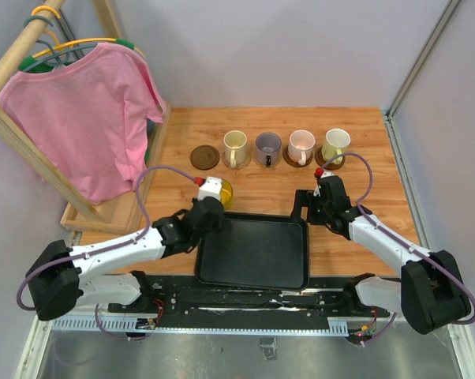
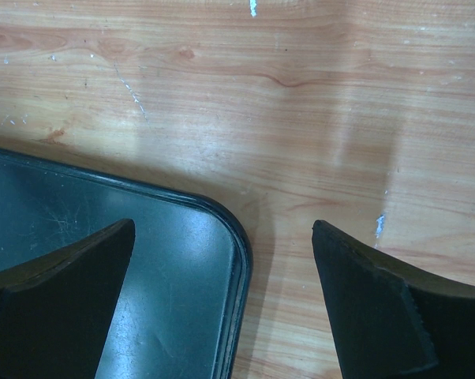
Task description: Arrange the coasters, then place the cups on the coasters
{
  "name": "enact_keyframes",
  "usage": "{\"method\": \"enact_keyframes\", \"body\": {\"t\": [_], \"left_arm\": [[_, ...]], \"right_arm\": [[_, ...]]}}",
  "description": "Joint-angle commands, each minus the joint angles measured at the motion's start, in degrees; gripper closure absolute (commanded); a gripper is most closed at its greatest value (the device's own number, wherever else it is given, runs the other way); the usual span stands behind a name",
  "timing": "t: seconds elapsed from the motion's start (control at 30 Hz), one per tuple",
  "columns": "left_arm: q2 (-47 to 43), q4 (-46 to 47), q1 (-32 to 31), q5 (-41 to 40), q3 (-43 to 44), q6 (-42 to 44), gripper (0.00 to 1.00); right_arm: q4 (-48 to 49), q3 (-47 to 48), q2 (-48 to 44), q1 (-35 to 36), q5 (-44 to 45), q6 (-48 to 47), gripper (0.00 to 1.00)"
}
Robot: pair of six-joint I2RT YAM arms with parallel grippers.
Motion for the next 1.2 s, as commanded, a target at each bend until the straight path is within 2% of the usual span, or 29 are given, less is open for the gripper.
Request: {"method": "enact_keyframes", "body": {"t": [0.0, 0.23, 0.4, 0.6, 0.9, 1.0, 1.17], "left_arm": [[-2.47, 11.08, 12.64, 0.87, 1.17, 4.65, 0.99], [6.07, 18.31, 29.02, 8.88, 6.32, 8.58, 0.99], [16.09, 21.89, 35.34, 14.13, 12.74, 9.92, 0.99], [28.96, 20.42, 39.51, 19.87, 23.44, 9.82, 0.99], [40.88, 7.58, 41.27, 22.88, 40.79, 10.76, 0.99], [42.83, 5.10, 41.29, 24.10, 43.51, 10.72, 0.99], [43.54, 5.36, 41.32, 24.40, 42.41, 10.34, 1.00]], "right_arm": [[1.13, -0.02, 0.56, 0.10, 1.50, -1.12, 0.05], [0.95, 0.73, 0.79, 0.06, 2.89, -1.68, 0.05], [1.07, 1.00, 0.94, 0.01, 3.11, -1.84, 0.05], [1.14, 1.57, 1.84, 0.02, 2.81, -2.12, 0.05], [1.37, 2.59, 2.45, 0.01, 1.73, -1.85, 0.05], [1.65, 2.93, 2.97, 0.02, 1.09, -1.70, 0.05], [1.85, 2.97, 3.25, 0.06, 0.59, -1.47, 0.05]]}}
